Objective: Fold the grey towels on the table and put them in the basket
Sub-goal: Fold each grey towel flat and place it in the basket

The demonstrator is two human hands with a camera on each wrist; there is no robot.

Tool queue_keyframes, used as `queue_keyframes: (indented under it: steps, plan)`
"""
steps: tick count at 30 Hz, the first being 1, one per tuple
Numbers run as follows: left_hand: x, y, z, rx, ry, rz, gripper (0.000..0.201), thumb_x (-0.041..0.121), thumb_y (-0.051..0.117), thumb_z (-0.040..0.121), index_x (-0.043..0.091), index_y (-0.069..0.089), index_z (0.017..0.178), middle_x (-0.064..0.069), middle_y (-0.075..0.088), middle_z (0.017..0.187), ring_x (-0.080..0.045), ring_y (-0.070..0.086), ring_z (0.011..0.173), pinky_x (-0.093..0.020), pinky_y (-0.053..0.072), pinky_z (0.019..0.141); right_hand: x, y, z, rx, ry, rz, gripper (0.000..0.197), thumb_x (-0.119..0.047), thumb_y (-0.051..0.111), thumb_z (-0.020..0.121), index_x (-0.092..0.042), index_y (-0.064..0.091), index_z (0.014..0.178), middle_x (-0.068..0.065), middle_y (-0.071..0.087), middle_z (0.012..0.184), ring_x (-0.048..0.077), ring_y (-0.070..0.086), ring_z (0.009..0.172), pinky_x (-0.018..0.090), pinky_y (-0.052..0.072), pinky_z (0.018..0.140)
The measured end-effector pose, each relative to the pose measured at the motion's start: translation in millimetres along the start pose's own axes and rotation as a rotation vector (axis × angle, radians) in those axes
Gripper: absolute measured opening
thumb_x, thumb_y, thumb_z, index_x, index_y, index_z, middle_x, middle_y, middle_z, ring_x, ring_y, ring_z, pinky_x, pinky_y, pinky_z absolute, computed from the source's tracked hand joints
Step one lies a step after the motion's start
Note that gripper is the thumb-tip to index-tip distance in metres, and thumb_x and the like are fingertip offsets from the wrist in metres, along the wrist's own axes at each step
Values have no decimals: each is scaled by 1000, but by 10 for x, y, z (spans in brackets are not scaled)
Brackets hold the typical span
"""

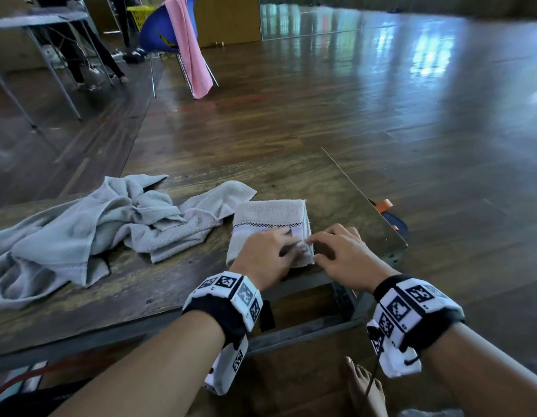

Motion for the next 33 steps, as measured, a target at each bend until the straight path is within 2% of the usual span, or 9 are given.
queue_keyframes:
  steps: [5,8,12,17,20,22,25,29,33]
  plan:
    - [6,-94,46,148,-33,-131,26,22,58,96,7,72,80,-5,69,79,-19,64,79,-44,50,79,32,-13,50,-22,14,26,37,-32,56,95,-39,58,131,-7,42,118,19,29,123,41,31,111]
    - [49,-61,42,139,-9,-204,25,24,59,97,7,75,90,-11,71,92,-21,66,90,-43,50,84,46,-12,93,-44,28,44,30,-30,56,95,-40,62,122,-6,41,115,23,30,123,44,32,111]
    - [54,42,12,22,18,-102,26,32,57,98,22,75,114,0,68,121,-13,59,114,-35,45,98,101,-67,136,-25,64,83,29,-25,56,95,-38,66,119,-3,49,121,25,34,127,47,34,110]
    - [7,90,39,-53,-91,-65,31,36,54,96,28,71,121,5,54,142,-9,50,128,-31,39,110,-33,-114,156,114,1,274,33,-17,54,93,-36,58,119,-4,63,91,12,59,84,29,46,73]
    - [23,27,61,-139,-130,-282,45,23,44,83,23,73,118,11,62,129,2,54,116,-14,39,103,-114,-50,218,87,-14,237,29,-24,49,99,-34,65,121,-3,63,92,4,52,69,24,40,65]
    - [-65,-159,91,-34,-171,-333,44,10,45,81,19,74,113,16,69,106,12,60,96,-20,46,97,-113,-46,250,76,9,200,26,-28,48,100,-30,69,116,-3,59,91,3,45,66,27,42,68]
    - [-258,-399,181,122,-189,-58,42,4,50,89,20,65,125,4,61,127,-4,51,122,-37,39,110,-127,-74,283,85,42,129,22,-31,52,98,-30,70,110,-3,54,92,13,49,85,38,51,86]
    - [-476,-74,165,-216,-362,187,56,37,50,94,37,34,148,0,24,159,-20,15,150,-45,16,121,-313,-182,295,271,-49,-34,22,-30,51,96,-29,66,111,-8,48,108,13,44,110,36,41,98]
    - [-478,-5,228,-84,-327,184,41,48,45,92,42,45,132,3,37,138,-19,23,138,-45,18,111,-426,-50,372,232,-131,83,30,-20,50,94,-32,58,120,-9,57,121,19,55,111,40,46,97]
Point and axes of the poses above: each hand's wrist, its own z-axis towards the middle knuckle, its own y-axis out of the palm, x = y × z, the point moved 7 cm from there along z, towards the middle knuckle
